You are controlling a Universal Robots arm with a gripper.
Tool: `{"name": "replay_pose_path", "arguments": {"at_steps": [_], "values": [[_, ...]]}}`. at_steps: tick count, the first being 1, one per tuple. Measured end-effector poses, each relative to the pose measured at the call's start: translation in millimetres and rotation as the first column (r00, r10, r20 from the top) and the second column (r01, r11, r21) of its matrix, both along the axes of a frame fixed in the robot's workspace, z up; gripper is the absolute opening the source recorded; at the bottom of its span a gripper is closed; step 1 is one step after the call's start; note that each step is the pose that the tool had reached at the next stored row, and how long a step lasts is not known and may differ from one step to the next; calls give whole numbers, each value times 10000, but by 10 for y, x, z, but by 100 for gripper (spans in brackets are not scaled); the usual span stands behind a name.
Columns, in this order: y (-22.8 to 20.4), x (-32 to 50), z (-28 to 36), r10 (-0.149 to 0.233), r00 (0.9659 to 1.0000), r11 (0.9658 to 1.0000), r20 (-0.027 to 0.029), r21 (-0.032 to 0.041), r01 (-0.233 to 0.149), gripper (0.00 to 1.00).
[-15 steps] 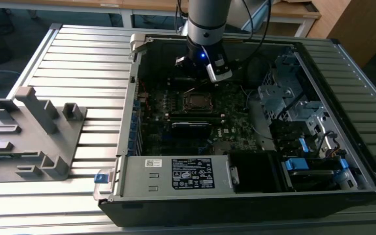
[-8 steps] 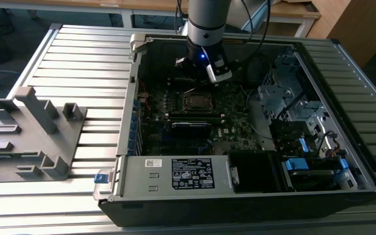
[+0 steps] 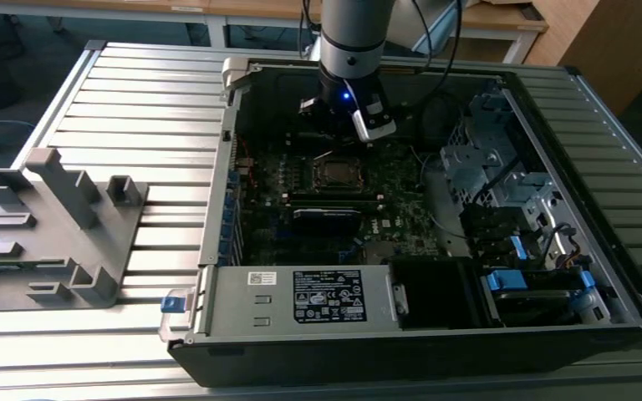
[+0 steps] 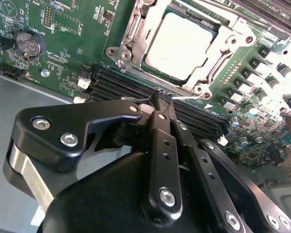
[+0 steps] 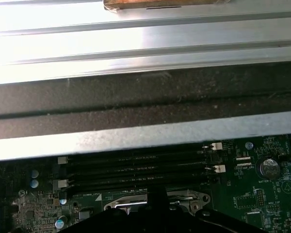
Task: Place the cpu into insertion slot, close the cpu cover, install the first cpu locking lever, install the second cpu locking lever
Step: 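Install the first cpu locking lever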
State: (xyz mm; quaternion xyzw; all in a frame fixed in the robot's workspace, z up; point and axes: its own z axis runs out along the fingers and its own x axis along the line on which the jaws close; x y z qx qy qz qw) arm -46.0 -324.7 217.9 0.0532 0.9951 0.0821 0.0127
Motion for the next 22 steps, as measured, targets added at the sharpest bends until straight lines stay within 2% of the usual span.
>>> {"name": "replay_pose_path", "arguments": {"at_steps": [4,6,12,18,22], "values": [[0,0,-29,0,9999,10000,123,2,0,10],[-1,0,-37,1,9999,10000,157,1,-1,10],[8,0,-39,-1,9999,10000,160,2,1,10],[41,0,-40,0,9999,10000,160,1,0,10],[42,7,-42,0,9999,10000,160,3,0,10]]}}
